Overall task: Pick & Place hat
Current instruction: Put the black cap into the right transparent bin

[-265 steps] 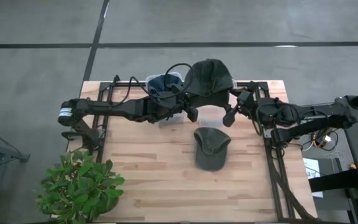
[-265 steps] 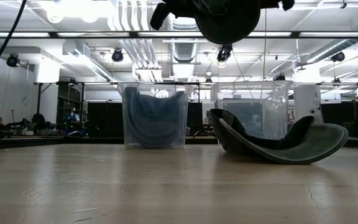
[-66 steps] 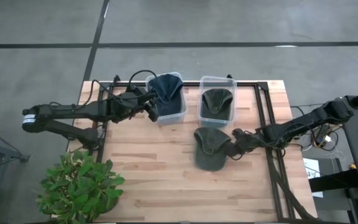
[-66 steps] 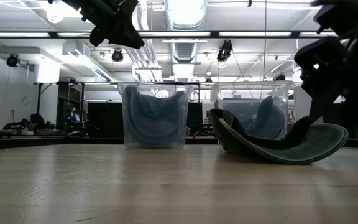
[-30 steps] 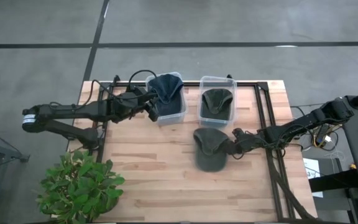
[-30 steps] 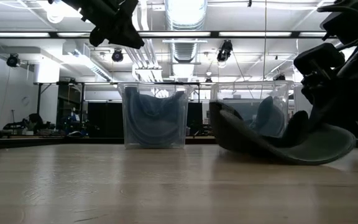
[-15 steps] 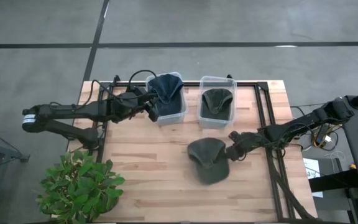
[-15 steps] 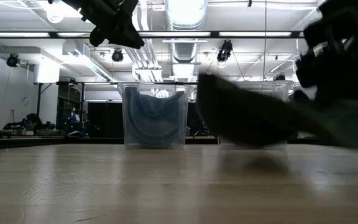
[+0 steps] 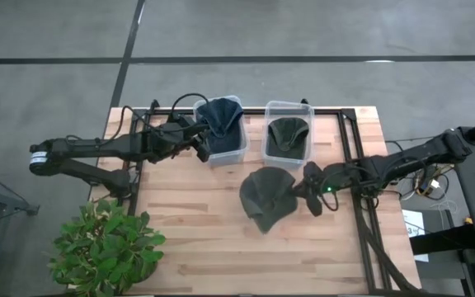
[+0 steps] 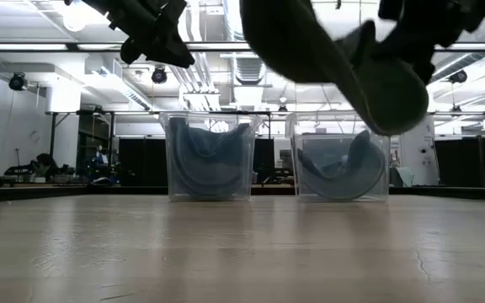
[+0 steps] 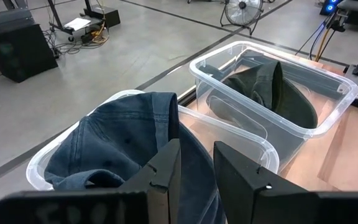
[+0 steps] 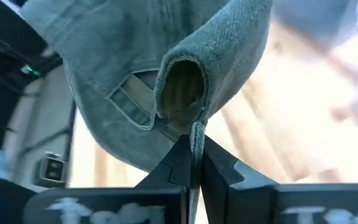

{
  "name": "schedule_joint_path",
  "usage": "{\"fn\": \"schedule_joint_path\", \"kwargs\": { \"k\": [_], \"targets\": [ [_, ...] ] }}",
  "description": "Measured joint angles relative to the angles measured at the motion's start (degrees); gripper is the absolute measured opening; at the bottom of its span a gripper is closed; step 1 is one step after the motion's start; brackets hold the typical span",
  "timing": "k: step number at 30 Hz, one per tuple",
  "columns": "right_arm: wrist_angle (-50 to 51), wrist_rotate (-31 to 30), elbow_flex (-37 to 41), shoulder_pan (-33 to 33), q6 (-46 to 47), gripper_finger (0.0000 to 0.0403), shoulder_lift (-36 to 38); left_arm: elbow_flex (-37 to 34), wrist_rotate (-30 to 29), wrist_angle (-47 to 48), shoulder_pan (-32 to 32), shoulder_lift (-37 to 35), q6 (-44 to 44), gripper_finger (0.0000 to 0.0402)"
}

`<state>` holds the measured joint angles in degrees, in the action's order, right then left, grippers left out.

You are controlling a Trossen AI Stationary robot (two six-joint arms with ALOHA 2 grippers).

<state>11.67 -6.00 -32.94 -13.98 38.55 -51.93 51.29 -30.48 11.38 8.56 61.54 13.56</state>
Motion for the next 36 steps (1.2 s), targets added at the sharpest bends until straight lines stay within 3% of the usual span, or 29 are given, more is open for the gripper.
{"fn": "schedule_joint_path", "kwargs": {
  "k": [9, 19, 29, 36],
  "targets": [
    [1.8, -1.7, -7.8, 0.0, -17.3, 0.0012, 0.8, 0.0, 0.0, -0.1, 0.0, 0.0, 0.0, 0.009],
    [0.4, -1.2, -9.9, 0.0, -18.5, 0.0012, 4.8, 0.0, 0.0, -0.2, 0.0, 0.0, 0.1, 0.009],
    [-15.7, 18.4, -9.9, 0.0, -19.7, 0.0013, 13.3, 0.0, 0.0, -0.2, 0.0, 0.0, 0.1, 0.009],
    [-18.2, 22.8, -9.9, 0.0, -19.5, 0.0013, 17.1, 0.0, 0.0, -0.2, 0.0, 0.0, 0.2, 0.009]
  ]
}}
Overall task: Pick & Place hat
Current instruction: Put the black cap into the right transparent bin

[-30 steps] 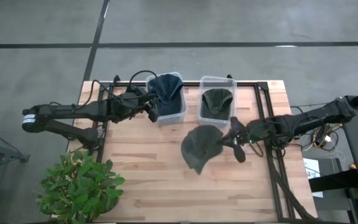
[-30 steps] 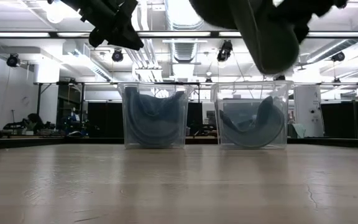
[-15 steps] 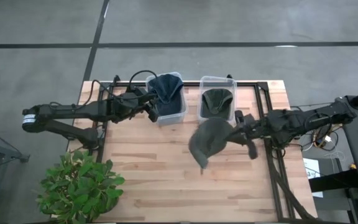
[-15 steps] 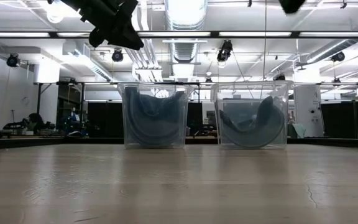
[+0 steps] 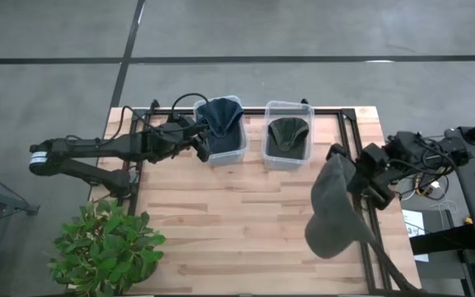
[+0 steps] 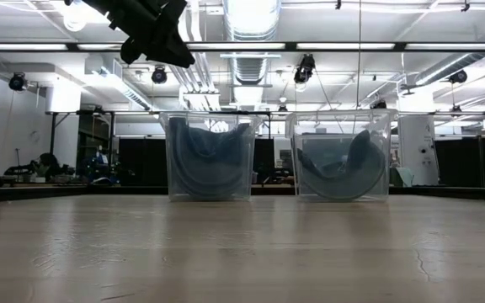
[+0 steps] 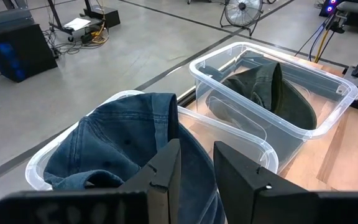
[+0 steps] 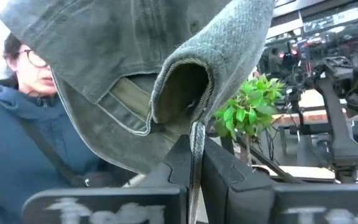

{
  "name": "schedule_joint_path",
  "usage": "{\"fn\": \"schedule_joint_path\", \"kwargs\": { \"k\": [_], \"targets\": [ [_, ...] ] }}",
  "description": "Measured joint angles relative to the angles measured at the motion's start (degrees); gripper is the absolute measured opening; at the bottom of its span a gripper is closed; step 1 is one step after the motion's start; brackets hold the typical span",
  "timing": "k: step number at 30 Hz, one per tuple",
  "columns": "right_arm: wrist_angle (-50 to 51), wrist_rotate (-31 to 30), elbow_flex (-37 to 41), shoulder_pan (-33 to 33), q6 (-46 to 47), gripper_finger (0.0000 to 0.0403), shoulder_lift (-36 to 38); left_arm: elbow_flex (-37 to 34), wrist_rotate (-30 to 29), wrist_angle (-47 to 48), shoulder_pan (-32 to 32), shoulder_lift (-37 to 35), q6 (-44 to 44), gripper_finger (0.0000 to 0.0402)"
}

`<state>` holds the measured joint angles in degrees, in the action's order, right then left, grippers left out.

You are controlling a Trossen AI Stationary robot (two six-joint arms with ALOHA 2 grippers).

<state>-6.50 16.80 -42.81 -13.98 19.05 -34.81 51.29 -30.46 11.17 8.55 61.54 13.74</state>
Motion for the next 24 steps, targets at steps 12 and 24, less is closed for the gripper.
{"fn": "schedule_joint_path", "kwargs": {
  "k": [12, 24],
  "targets": [
    [21.2, -50.4, 0.2, 0.0, 18.5, 0.0013, -0.3, 0.0, 0.0, 0.0, 0.0, 0.0, 0.0, 0.009],
    [33.3, -59.9, 0.2, 8.7, 38.9, 0.0013, -2.0, 0.0, 0.0, 0.0, 0.0, 0.0, 0.0, 0.009]
  ]
}}
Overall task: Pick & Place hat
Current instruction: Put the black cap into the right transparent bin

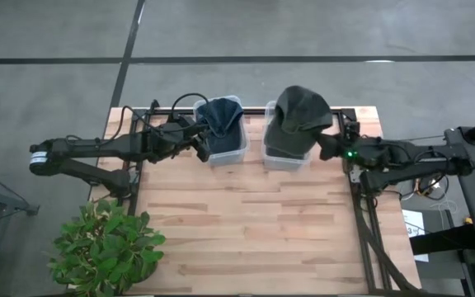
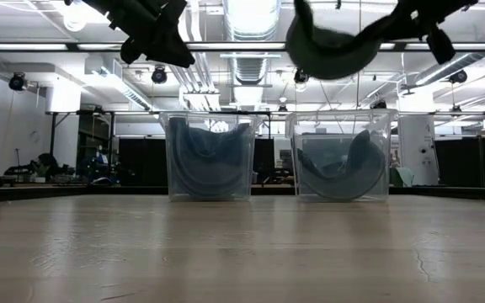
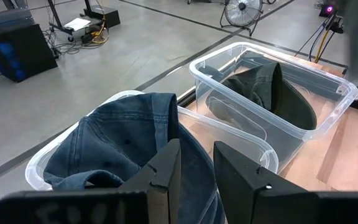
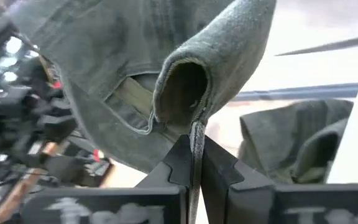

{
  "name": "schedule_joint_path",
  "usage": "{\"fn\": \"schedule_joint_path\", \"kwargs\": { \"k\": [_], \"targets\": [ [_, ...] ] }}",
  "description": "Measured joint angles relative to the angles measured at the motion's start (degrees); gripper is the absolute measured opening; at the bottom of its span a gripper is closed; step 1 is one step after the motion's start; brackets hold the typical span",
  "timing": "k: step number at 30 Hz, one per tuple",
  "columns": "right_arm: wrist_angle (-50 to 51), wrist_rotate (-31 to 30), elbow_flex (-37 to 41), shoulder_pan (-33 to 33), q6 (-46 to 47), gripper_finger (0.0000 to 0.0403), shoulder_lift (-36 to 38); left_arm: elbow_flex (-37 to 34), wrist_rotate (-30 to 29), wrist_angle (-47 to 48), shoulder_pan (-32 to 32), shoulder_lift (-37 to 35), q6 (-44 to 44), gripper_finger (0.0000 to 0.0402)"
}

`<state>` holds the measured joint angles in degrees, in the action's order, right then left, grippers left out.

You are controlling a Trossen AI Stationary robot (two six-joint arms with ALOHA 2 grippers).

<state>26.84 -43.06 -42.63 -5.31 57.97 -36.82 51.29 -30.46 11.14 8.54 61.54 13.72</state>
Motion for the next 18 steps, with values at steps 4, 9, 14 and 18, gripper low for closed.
{"fn": "schedule_joint_path", "kwargs": {
  "k": [4, 9, 14, 18],
  "targets": [
    [0.7, 5.2, 0.0, 6.4, -0.6, 0.0013, -1.5, 0.0, 0.8, 0.0, 0.0, 0.0, -0.2, 0.009],
    [2.1, 13.1, 0.0, 14.8, -1.4, 0.0013, -4.2, 0.0, 3.8, 0.0, 0.0, 0.0, -1.4, 0.009],
    [5.3, 20.4, -0.6, 21.7, -2.4, 0.0013, -7.3, 0.0, 5.2, -0.5, -0.1, 0.0, -3.3, 0.009],
    [7.2, 23.0, -2.0, 24.8, -2.7, 0.0013, -10.3, 0.0, 7.3, -4.4, -0.1, -0.1, -6.3, 0.009]
  ]
}}
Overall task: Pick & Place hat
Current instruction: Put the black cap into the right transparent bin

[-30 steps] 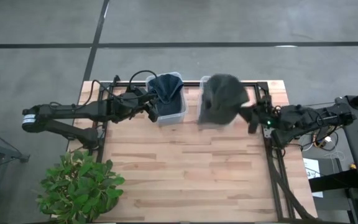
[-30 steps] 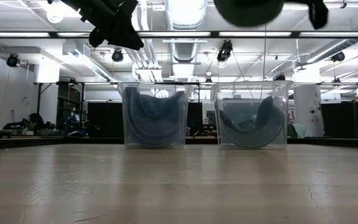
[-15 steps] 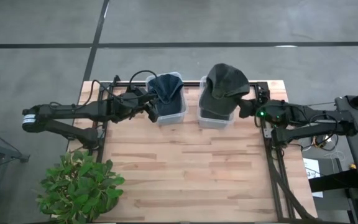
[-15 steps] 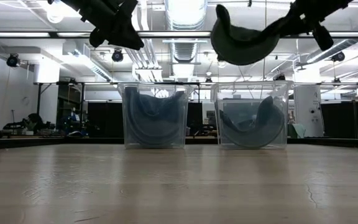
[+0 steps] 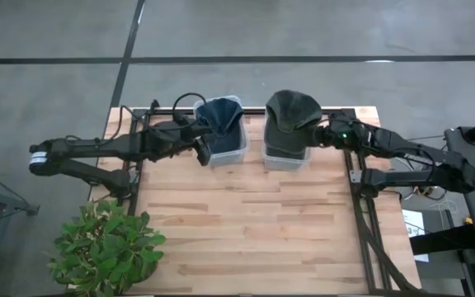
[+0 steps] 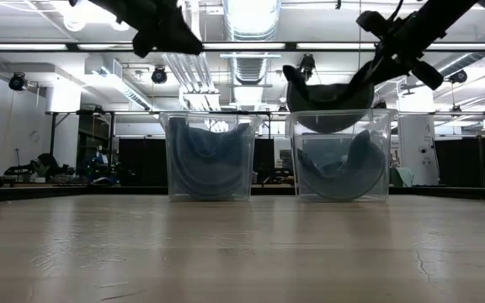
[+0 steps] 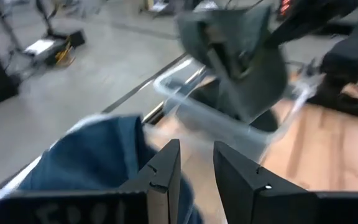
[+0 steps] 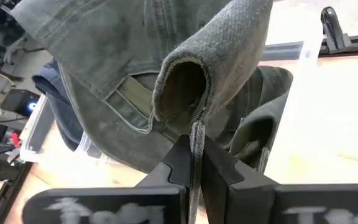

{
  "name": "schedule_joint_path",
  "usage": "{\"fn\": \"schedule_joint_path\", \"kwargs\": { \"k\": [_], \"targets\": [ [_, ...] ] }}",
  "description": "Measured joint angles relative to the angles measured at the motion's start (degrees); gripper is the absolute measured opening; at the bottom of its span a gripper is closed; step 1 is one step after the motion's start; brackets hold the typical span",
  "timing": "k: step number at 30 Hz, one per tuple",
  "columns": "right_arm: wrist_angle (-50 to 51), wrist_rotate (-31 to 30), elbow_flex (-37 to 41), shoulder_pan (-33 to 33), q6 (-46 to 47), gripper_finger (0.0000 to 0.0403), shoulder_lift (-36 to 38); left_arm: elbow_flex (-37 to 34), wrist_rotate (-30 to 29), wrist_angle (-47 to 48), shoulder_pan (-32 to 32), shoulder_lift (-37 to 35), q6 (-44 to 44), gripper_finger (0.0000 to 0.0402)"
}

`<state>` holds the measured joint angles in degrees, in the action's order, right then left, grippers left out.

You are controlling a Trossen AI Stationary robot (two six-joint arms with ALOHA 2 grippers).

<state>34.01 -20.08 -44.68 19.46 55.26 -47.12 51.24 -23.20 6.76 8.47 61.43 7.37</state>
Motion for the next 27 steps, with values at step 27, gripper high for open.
{"fn": "schedule_joint_path", "kwargs": {
  "k": [27],
  "targets": [
    [18.1, 2.1, -17.0, 4.0, -1.7, 0.0013, -18.2, -19.8, 6.8, -21.0, 0.0, -18.2, -1.0, 0.009]
  ]
}}
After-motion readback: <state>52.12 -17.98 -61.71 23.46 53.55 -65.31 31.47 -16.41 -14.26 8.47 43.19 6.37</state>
